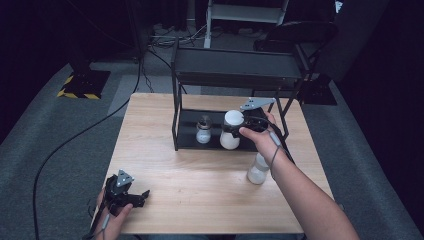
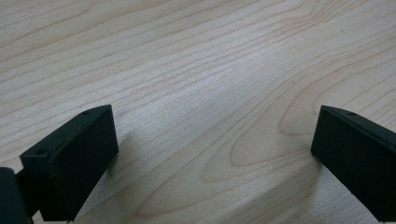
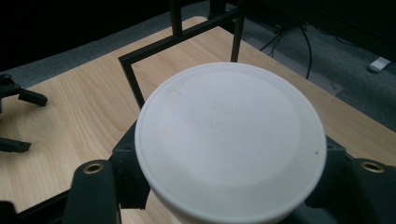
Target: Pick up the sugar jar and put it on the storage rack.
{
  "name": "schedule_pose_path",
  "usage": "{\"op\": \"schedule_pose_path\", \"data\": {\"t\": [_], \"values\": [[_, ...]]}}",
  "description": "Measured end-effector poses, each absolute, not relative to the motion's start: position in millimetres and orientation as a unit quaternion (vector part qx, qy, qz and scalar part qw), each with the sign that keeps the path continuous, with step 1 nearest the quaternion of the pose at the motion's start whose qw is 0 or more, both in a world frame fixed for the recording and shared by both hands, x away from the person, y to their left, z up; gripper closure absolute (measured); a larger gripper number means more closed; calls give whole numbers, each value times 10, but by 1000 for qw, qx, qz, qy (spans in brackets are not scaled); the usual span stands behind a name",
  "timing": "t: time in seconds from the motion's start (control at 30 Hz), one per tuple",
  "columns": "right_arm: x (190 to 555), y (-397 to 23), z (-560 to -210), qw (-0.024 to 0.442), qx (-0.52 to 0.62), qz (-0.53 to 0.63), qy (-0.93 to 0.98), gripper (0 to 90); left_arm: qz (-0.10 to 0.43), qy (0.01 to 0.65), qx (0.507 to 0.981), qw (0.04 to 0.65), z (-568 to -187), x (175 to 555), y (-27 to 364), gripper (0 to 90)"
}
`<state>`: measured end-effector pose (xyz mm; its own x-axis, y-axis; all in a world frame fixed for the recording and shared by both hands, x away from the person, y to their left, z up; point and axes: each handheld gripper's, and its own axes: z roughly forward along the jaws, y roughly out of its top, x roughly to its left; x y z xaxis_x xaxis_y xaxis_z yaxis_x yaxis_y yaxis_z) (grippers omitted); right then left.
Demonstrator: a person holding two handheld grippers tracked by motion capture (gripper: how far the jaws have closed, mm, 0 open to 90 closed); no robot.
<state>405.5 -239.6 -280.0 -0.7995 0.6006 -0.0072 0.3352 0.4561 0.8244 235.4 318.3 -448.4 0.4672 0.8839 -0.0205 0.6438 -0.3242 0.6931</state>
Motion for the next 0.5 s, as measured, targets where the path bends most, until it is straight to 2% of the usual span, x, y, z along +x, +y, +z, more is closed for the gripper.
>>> {"op": "schedule_pose_path", "data": {"t": [0.5], "values": [[4288, -2370, -2846, 153, 292, 439, 836, 339, 184, 480, 794, 325, -4483, 2354, 3186, 6]]}}
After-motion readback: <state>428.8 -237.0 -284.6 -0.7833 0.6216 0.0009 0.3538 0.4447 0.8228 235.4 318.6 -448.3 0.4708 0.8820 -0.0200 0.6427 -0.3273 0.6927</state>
